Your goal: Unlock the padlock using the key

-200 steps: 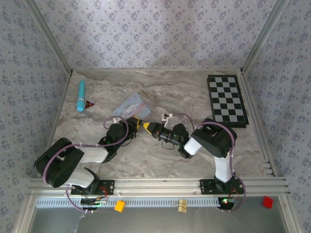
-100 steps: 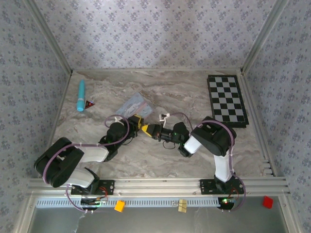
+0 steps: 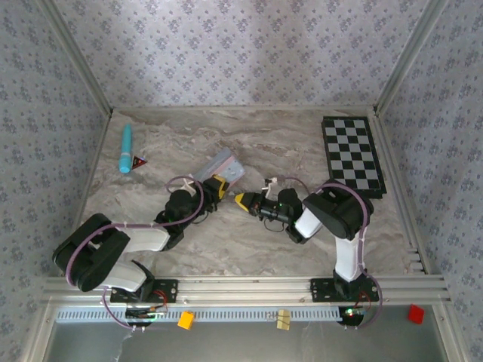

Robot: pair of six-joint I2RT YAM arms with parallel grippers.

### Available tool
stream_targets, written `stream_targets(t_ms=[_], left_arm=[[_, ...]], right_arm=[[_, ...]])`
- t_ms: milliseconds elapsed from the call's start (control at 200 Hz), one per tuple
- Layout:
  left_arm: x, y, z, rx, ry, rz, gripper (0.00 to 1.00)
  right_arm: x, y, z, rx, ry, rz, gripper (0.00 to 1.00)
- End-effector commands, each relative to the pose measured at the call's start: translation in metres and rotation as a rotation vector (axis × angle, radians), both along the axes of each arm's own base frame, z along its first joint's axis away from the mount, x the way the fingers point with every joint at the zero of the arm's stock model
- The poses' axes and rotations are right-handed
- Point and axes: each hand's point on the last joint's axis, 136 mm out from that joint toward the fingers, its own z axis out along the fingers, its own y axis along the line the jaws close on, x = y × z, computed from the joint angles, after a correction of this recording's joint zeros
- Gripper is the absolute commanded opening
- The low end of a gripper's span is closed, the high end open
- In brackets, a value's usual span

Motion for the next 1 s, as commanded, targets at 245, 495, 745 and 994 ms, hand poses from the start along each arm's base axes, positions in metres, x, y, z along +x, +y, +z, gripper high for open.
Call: stream_targets(t_ms=[245, 495, 745, 994], left_arm=[[0.009, -0.001, 0.039, 0.021, -0.156, -0.057, 0.0], [0.008, 0.011, -0.002, 0.256, -0.076, -0.115, 0.0], [0.008, 0.021, -0.029, 0.517, -0.031, -0.212, 0.0], [-0.006, 0.029, -0.064, 0.717, -0.022, -0.321, 0.0]], right_arm=[[-0.012, -0.011, -0.008, -0.065, -0.022, 0.012, 0.0], [-0.034, -0.026, -0.043, -0.191, 0.047, 0.056, 0.0], [-0.057, -0.021, -0.044, -0.352, -0.043, 0.195, 0.0], [-0.088, -0.021, -0.008, -0.592, -0.403, 0.36, 0.0]])
